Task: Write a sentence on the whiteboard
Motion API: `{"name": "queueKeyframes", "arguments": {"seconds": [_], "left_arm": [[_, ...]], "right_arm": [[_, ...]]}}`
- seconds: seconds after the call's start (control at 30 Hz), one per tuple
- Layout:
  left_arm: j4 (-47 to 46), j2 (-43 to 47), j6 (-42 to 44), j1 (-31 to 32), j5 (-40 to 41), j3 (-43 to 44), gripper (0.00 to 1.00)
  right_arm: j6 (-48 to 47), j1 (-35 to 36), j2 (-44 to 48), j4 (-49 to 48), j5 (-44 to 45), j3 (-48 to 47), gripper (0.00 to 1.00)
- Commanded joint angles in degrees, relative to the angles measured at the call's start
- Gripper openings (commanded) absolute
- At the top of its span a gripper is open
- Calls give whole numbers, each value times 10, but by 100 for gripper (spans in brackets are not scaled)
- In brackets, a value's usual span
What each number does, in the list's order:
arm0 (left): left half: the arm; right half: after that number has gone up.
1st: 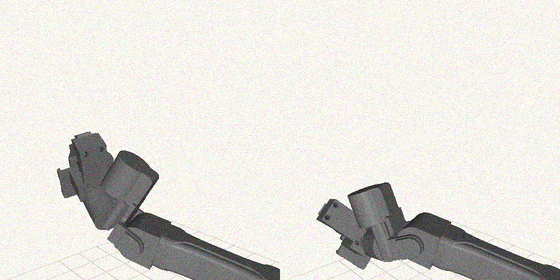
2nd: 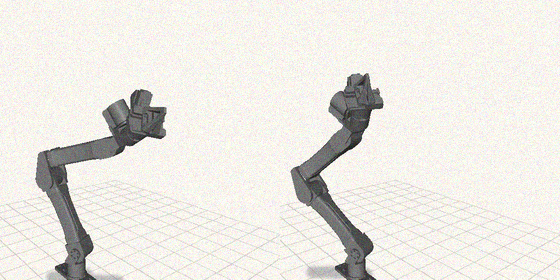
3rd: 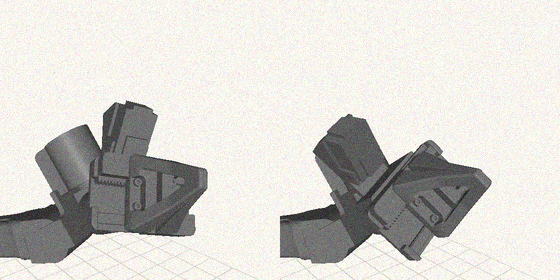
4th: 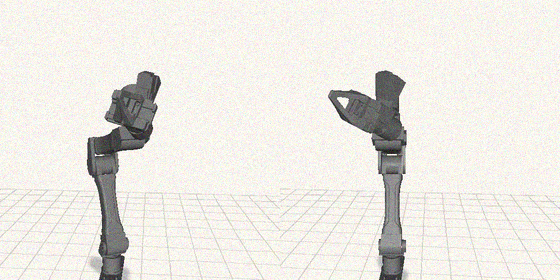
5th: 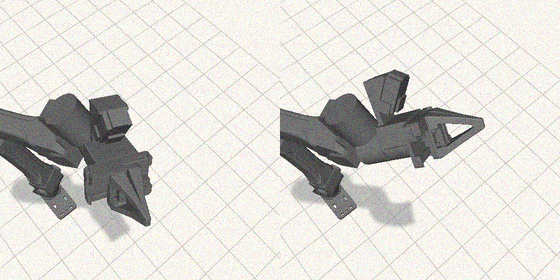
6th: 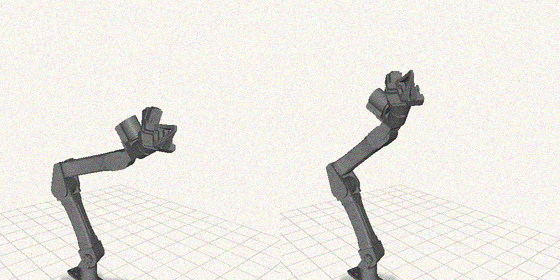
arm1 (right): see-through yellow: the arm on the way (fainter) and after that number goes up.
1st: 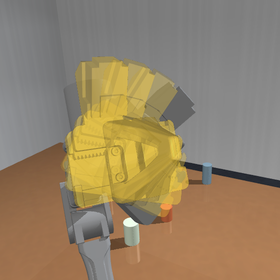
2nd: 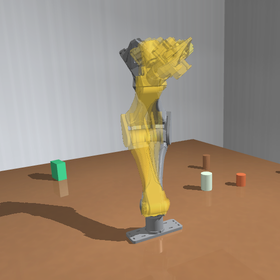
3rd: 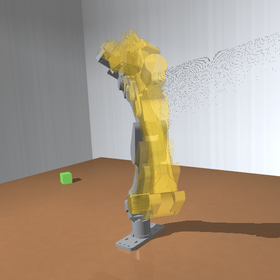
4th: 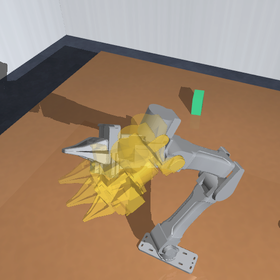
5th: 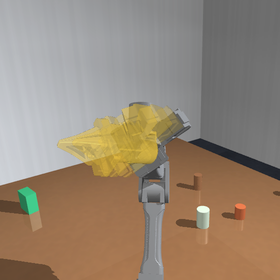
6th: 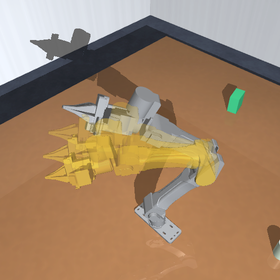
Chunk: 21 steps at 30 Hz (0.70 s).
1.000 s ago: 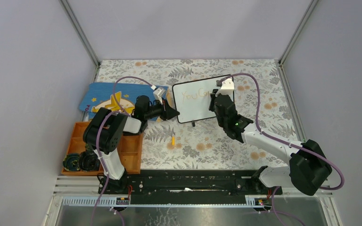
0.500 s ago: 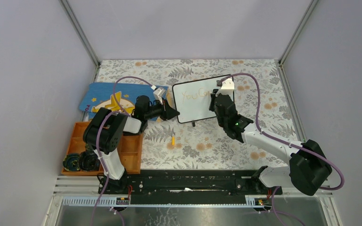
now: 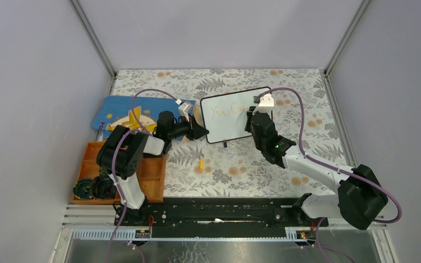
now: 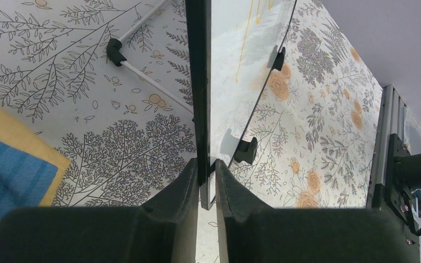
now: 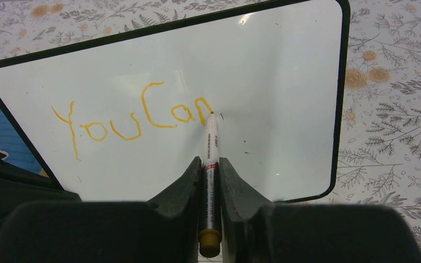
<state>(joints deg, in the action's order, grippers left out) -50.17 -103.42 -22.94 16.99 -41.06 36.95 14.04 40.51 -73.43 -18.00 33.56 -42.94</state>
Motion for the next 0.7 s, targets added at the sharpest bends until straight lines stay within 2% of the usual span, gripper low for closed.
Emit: {"name": "queueKeyframes", "arguments": {"seconds": [0.0, 0.47, 0.67], "left_arm": [[9, 7, 21, 2, 15, 1, 20], [12, 9, 23, 3, 17, 2, 20], [18, 10, 29, 3, 20, 3, 21]], "right_arm": [[11, -7, 15, 10, 7, 4, 0], [1, -11, 85, 23, 44, 2, 0], [29, -39, 83, 22, 15, -11, 0]]}}
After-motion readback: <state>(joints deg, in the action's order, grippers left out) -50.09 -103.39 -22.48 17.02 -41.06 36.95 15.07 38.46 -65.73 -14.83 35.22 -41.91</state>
